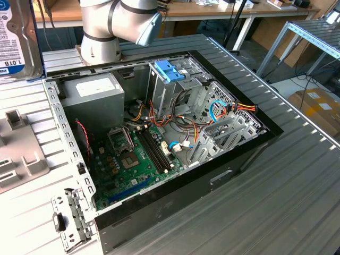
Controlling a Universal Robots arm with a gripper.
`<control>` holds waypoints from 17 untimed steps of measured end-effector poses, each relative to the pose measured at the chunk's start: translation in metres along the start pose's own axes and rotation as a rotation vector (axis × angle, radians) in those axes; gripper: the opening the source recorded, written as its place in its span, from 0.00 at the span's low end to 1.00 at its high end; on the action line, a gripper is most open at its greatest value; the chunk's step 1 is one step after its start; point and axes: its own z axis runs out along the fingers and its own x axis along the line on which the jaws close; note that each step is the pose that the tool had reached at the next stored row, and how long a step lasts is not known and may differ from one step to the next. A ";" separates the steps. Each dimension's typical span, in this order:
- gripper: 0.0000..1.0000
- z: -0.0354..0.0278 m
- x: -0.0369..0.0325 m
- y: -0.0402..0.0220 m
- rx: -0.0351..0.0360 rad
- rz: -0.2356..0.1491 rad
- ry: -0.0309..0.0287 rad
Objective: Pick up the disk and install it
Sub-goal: 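Pick up the disk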
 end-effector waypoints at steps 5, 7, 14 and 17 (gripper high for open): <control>0.37 0.0018 0.0132 -0.0426 -0.0182 0.000 -0.0023; 0.37 0.0019 0.0143 -0.0463 -0.0196 0.000 -0.0024; 0.37 0.0022 0.0187 -0.0608 -0.0250 0.001 -0.0029; 0.37 0.0023 0.0203 -0.0676 -0.0275 0.001 -0.0031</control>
